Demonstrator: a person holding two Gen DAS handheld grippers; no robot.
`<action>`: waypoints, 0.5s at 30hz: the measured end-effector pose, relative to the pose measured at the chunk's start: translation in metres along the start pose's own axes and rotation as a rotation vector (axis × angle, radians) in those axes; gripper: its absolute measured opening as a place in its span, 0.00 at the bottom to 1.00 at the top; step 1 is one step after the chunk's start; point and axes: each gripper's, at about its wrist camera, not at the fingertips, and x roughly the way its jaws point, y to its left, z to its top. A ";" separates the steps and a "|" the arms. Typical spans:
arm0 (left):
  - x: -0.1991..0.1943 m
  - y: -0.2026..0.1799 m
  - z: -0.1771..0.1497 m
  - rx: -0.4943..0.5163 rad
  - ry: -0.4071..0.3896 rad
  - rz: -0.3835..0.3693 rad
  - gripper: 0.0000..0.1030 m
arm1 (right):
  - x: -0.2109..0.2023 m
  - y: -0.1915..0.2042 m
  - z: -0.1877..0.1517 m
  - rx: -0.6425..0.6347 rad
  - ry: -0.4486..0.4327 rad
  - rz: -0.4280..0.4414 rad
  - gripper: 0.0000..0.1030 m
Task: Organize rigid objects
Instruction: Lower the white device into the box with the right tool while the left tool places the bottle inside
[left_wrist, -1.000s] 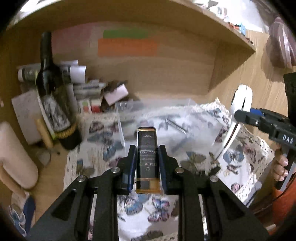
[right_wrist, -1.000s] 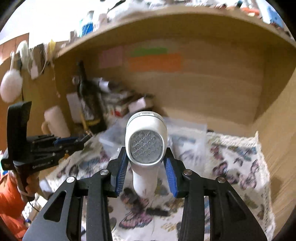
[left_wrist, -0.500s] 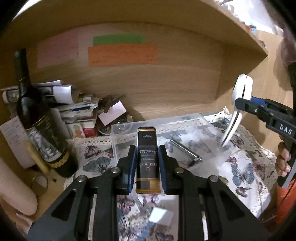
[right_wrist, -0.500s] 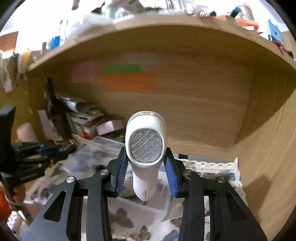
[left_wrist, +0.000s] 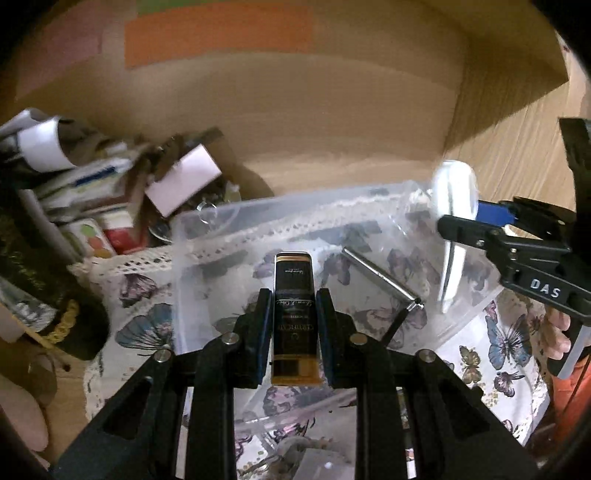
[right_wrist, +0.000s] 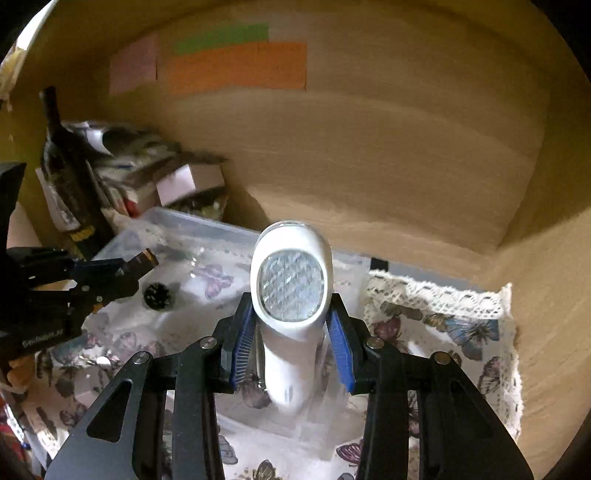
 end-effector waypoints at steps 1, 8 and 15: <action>0.004 0.000 0.001 0.002 0.006 -0.001 0.22 | 0.006 0.000 0.000 -0.002 0.016 0.003 0.34; 0.024 -0.008 0.000 0.037 0.048 -0.003 0.22 | 0.038 0.002 0.001 -0.007 0.115 -0.005 0.34; 0.011 -0.014 0.000 0.047 0.020 0.004 0.22 | 0.028 0.002 -0.002 0.004 0.118 -0.024 0.36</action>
